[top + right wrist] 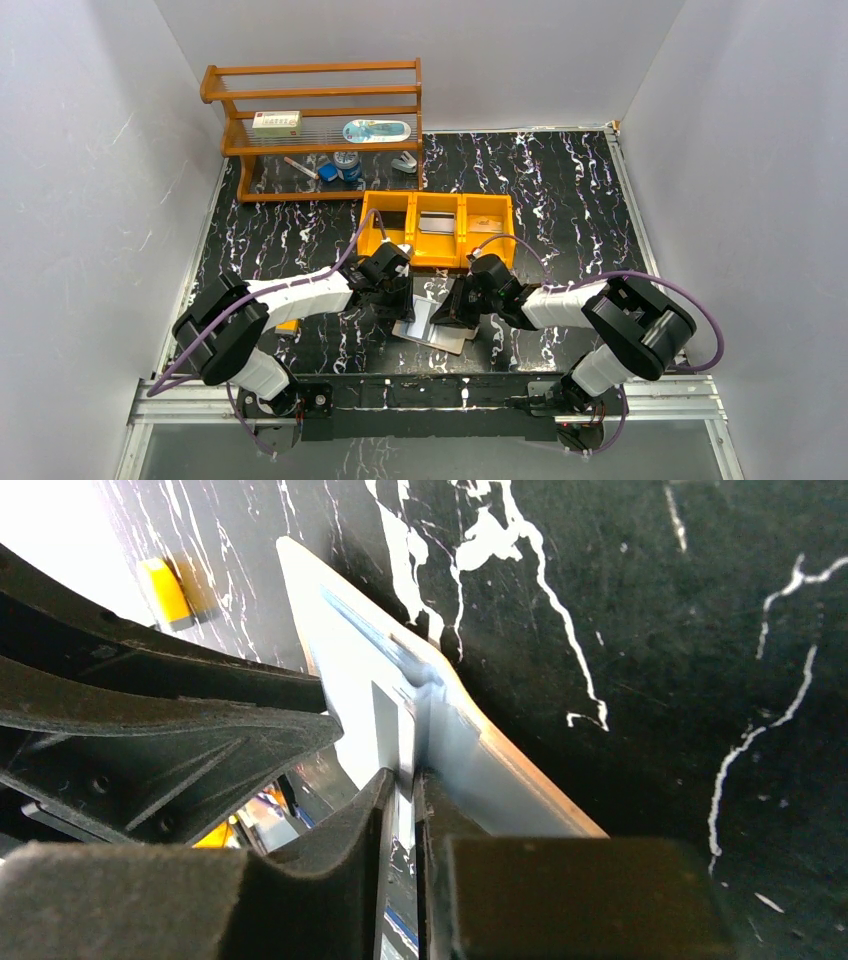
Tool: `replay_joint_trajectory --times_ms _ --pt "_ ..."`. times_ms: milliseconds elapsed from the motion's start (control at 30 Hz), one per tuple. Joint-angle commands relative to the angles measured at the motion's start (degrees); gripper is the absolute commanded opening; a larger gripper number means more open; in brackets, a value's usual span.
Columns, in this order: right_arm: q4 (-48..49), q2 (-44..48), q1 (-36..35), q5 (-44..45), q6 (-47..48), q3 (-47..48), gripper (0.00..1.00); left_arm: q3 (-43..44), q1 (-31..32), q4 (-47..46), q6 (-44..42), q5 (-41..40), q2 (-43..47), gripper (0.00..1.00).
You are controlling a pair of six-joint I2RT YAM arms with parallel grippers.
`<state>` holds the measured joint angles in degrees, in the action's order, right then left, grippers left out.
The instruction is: Take the credit cards out of the card holder
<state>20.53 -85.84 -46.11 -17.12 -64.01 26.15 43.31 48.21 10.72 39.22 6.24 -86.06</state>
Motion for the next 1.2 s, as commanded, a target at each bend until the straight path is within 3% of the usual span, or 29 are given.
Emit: replay_joint_trajectory --times_ms 0,200,333,533,667,767,1067,1167 --pt "3.6 0.5 0.1 -3.9 -0.1 -0.9 0.22 -1.7 0.7 1.3 0.2 1.0 -3.1 0.20" --pt "5.3 -0.2 0.1 -4.1 -0.9 -0.9 0.22 -1.6 0.7 2.4 0.3 -0.1 -2.7 0.19" --pt "5.2 0.5 0.1 -4.1 -0.9 -1.5 0.29 -1.7 0.7 2.7 0.7 -0.5 -2.9 0.18" --pt "5.1 1.4 0.1 -4.2 -0.8 -2.3 0.14 -1.2 0.7 3.0 0.8 -0.7 -3.6 0.16" --pt "5.1 3.4 0.1 -3.9 -0.8 -3.2 0.25 -1.0 0.7 3.3 0.9 -0.7 -4.3 0.15" --pt "5.1 3.9 0.1 -3.9 -0.8 -3.2 0.26 -0.5 0.7 3.3 0.7 -0.2 -5.2 0.15" --pt "4.2 4.7 0.1 -4.9 -0.4 -2.5 0.03 -0.5 0.7 4.0 0.9 -1.3 -5.3 0.14" --pt "3.4 6.1 0.2 -5.2 0.3 -2.9 0.02 -0.4 0.7 4.4 1.0 -2.0 -5.5 0.13"
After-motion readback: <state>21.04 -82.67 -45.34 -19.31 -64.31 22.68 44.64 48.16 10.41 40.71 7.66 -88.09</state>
